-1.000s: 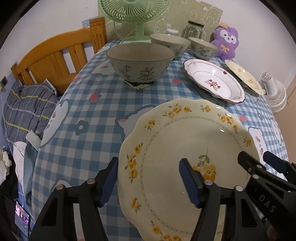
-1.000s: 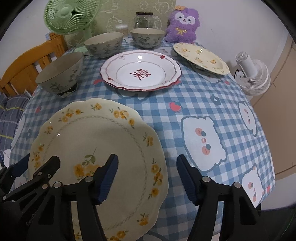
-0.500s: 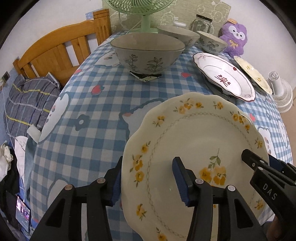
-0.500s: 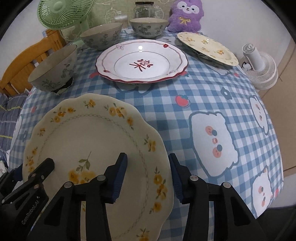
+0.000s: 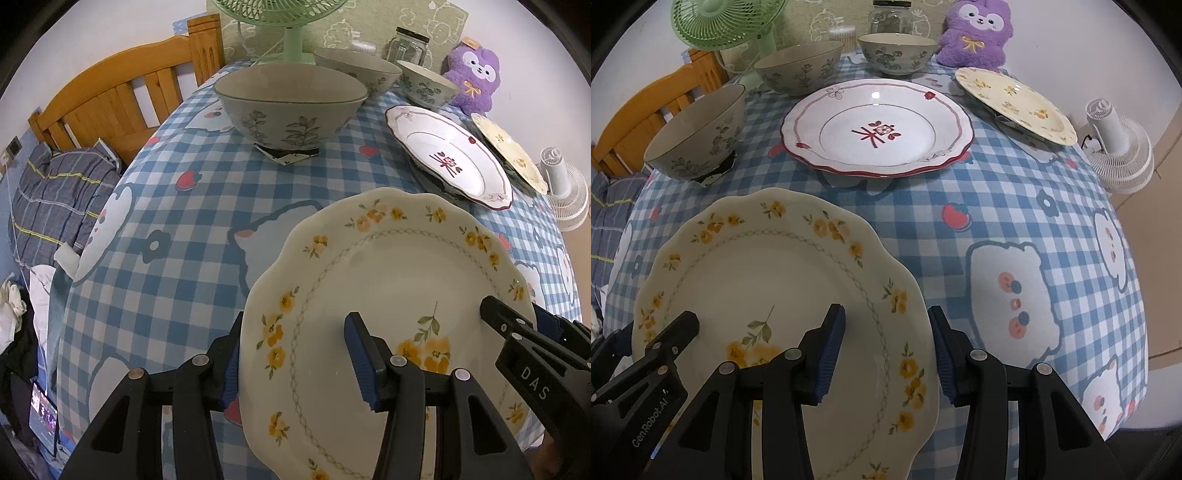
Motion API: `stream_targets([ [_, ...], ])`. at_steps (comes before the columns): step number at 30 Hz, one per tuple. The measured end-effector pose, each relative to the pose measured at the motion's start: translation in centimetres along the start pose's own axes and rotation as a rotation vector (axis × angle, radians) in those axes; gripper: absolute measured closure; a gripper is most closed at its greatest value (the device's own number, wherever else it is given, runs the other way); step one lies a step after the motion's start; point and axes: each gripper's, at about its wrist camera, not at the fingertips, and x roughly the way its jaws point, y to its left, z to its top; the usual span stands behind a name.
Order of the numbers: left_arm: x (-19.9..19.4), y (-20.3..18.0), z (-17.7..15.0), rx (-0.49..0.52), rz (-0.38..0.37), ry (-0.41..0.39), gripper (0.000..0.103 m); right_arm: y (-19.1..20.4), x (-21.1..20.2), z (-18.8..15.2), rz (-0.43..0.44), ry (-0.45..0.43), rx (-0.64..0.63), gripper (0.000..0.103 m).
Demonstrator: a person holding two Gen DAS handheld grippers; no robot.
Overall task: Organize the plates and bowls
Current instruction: 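Lift the yellow-flower plate with both grippers off the cloth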
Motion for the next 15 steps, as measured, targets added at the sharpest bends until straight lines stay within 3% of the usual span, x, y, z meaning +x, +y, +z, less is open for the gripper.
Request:
stream_targets([
  [15, -0.9, -5.8, -0.5, -0.003, -0.001, 0.001, 0.051, -5.8, -0.8, 0.1, -0.002, -0.009, -0.005, 0.054],
])
